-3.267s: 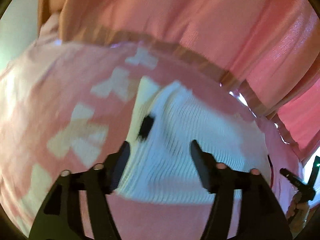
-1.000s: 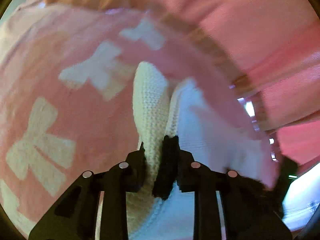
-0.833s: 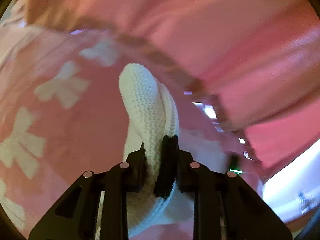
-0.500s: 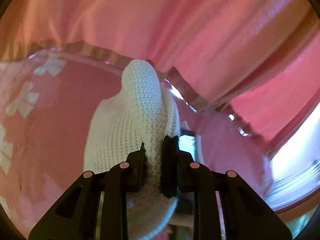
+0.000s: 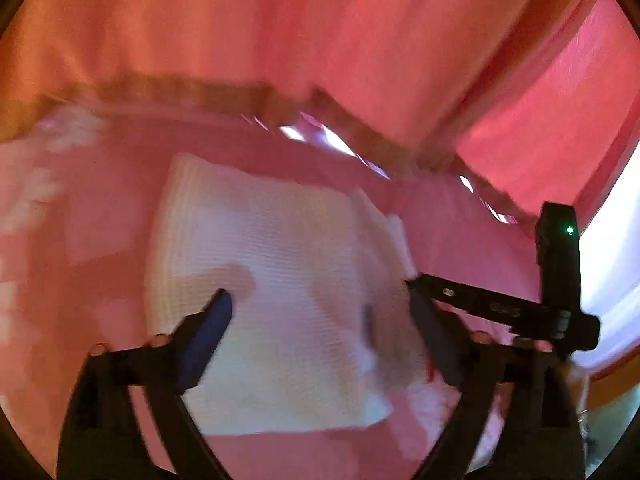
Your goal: Fold small clothes
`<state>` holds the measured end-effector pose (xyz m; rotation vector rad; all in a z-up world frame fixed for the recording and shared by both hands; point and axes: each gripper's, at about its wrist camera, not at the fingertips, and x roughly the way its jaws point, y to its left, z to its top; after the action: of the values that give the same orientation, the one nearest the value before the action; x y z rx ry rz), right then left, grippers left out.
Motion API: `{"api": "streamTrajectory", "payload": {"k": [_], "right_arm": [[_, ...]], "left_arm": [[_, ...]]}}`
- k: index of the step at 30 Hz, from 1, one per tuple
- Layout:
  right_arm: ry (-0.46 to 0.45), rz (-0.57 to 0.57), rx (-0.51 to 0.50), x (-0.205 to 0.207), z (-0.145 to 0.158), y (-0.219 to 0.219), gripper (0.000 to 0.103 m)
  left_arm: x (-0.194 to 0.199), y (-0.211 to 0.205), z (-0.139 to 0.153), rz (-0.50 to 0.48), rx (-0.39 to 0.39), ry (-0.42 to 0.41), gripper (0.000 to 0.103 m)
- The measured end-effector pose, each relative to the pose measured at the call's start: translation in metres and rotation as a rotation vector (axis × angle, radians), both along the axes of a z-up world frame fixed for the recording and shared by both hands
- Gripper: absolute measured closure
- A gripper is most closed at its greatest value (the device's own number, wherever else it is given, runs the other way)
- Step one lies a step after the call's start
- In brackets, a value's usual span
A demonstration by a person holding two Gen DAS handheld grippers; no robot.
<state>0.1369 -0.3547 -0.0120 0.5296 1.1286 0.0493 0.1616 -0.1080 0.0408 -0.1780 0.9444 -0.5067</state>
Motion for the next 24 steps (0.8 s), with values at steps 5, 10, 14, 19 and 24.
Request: {"api": "streamTrajectory", "payload": {"k": [5,10,14,19,24], "right_arm": [[0.052,0.097,0.067,0.017,-0.024,0.044,0.032],[0.105,0.097,0.115,0.031,-0.053,0.064,0.078],[-0.041,0.112,0.046,0.03,-0.005,0.061,0.087],[-0.137,0.032,-0.101,0.005,0.034,0.012,0.087],[0.093,-0.018,-0.099,0.003,-0.051,-0.03,0.078]], "left_arm": [[-0.022,0.044,-0.01,0.104,0.128,-0.059,0.014],[-0.022,0.031,-0.019,0.021,0.117,-0.033,0.014],[-0.035,0.01,-0.015,-0.061,0.152,-0.085,0.014],[-0.039,-0.001,-0.022,-0.093,0.128,-0.062,0.013],[-0.031,-0.013,-0.044,-0.063,0.198,-0.027,0.013]]}}
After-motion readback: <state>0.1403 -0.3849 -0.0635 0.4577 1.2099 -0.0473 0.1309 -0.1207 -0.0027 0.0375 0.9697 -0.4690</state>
